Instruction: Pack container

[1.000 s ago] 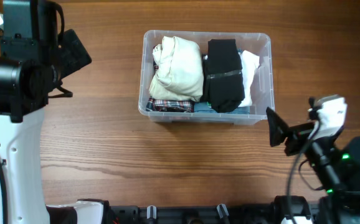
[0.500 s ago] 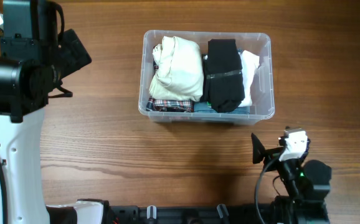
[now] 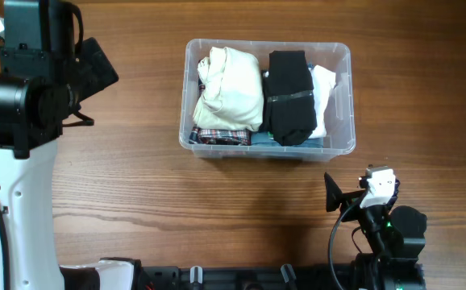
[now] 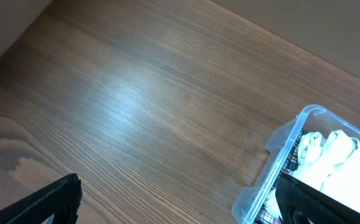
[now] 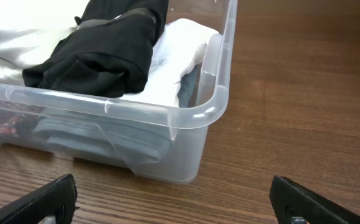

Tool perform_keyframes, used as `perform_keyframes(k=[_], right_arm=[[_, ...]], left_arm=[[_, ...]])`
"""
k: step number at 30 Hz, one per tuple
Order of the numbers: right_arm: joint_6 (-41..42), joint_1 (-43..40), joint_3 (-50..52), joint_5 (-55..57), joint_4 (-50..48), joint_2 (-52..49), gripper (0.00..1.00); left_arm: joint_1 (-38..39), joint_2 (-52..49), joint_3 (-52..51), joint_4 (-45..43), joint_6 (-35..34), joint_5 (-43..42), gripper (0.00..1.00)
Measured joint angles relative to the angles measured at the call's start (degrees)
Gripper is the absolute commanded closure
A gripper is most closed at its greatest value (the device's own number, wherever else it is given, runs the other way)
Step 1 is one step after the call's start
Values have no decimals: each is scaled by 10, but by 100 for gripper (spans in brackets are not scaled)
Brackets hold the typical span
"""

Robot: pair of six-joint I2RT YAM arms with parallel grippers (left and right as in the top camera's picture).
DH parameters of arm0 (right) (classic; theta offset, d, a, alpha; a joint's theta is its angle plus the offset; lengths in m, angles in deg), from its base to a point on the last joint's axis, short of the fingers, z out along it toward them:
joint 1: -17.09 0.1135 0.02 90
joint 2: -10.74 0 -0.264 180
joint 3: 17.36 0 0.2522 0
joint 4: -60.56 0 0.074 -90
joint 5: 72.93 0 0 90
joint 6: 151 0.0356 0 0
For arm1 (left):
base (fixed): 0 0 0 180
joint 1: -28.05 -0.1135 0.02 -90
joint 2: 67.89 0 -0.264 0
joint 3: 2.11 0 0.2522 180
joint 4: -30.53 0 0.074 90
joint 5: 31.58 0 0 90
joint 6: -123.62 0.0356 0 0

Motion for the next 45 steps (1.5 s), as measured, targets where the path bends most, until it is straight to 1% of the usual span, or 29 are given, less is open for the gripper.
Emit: perform_keyframes(k=[6, 8, 10, 11, 13, 15, 16, 17, 19, 21, 24, 25, 28, 32, 36, 45], right_arm=[[0, 0, 0, 0, 0, 0, 0], [0, 0, 0, 0, 0, 0, 0], [0, 0, 0, 0, 0, 0, 0], [0, 0, 0, 0, 0, 0, 0], [0, 0, 0, 0, 0, 1, 0], [0, 0, 0, 0, -2, 1, 0], [0, 0, 0, 0, -1, 2, 0], [0, 0, 0, 0, -2, 2, 0], [0, 0, 0, 0, -2, 2, 0], [0, 0, 0, 0, -2, 2, 0], [0, 0, 0, 0, -2, 3, 0], [0, 0, 0, 0, -2, 3, 0], [0, 0, 0, 0, -2, 3, 0], [0, 0, 0, 0, -2, 3, 0], [0, 0, 0, 0, -2, 3, 0], [0, 0, 0, 0, -2, 3, 0]], left_arm=[[7, 7, 0, 0, 0, 0, 0], [14, 33, -10, 6, 0, 0, 0], [15, 82, -43, 15, 0, 1, 0], [10, 117, -71, -8, 1, 0, 0], [-5, 198, -148, -95, 16, -5, 0], [-19, 280, -264, -250, 72, -42, 0], [-23, 310, -318, -306, 99, -61, 0], [-28, 339, -378, -374, 119, -78, 0], [-42, 411, -549, -491, 158, -125, 0], [-52, 468, -687, -566, 175, -165, 0], [-59, 559, -854, -626, 175, -209, 0], [-61, 591, -897, -633, 169, -218, 0], [-63, 676, -984, -640, 135, -236, 0], [-63, 770, -1048, -635, 107, -244, 0], [-63, 842, -1089, -630, 98, -247, 0], [-63, 849, -1110, -628, 93, -254, 0]])
